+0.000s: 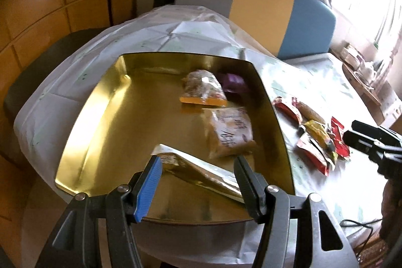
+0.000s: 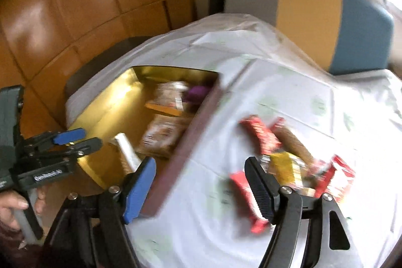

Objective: Organize snacks
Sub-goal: 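Withdraw the right gripper from the tray back toward the snack pile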

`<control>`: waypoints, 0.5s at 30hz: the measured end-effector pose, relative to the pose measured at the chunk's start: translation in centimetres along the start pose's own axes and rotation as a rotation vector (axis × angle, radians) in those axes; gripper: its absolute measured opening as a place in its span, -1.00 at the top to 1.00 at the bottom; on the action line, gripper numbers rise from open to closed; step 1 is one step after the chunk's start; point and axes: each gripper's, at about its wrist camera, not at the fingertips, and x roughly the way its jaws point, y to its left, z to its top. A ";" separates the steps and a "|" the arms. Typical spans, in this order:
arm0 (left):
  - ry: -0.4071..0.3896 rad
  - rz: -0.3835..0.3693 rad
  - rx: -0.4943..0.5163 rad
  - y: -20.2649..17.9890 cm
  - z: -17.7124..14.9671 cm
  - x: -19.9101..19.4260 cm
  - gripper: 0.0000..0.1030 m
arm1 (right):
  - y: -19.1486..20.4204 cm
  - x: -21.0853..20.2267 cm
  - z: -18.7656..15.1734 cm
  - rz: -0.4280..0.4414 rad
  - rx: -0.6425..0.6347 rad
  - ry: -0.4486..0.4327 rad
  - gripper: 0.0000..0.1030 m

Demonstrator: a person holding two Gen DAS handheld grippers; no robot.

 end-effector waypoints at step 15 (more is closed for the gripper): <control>0.027 -0.036 0.143 -5.2 -0.4 0.4 -0.18 | -15.5 -4.7 -4.0 -0.355 0.181 0.030 -0.55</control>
